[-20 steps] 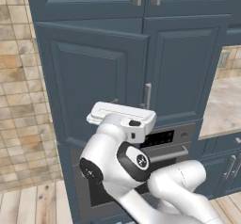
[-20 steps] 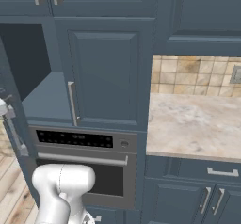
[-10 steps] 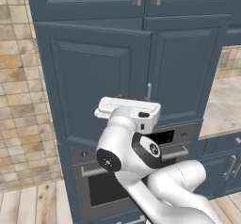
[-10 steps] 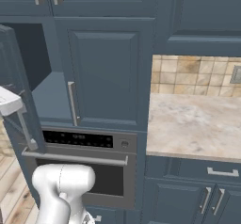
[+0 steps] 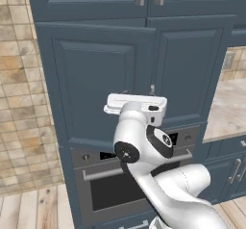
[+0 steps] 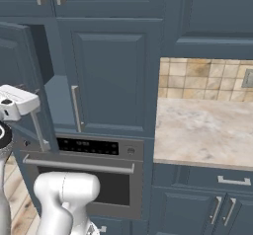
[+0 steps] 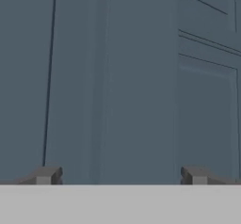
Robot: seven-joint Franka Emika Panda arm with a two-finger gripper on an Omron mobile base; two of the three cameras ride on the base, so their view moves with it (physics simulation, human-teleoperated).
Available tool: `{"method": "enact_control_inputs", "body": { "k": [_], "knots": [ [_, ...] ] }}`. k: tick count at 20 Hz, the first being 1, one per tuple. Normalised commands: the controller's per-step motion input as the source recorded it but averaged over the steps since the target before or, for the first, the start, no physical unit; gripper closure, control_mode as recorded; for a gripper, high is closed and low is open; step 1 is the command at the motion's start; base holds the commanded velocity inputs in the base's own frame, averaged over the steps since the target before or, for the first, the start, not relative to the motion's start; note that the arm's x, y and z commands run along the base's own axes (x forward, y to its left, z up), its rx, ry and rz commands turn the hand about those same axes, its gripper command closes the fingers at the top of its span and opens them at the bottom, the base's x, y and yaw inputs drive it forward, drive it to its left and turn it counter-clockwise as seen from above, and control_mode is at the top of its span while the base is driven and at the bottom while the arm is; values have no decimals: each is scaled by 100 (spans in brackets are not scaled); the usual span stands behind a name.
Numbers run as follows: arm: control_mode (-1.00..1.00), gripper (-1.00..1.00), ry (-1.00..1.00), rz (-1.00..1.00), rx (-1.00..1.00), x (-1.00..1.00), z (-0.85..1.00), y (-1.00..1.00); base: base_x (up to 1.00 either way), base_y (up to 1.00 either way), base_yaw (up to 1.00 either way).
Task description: Close all open cabinet doors.
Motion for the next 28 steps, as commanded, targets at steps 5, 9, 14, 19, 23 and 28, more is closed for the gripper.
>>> {"method": "enact_control_inputs", "body": {
  "k": [5,9,14,19,23,28],
  "knots": [
    [-100,-100,0,3,3,41,1,-7,0,0,0],
    [-100,-100,0,5,3,34,2,-12,0,0,0],
    [-100,-100,1,3,2,26,9,-5,0,0,0],
    [-100,-100,2,3,1,26,8,-1,0,0,0],
    [-100,-100,0,4,1,21,9,-6,0,0,0],
    [-100,-100,0,4,1,17,8,-7,0,0,0]
  ]
}}
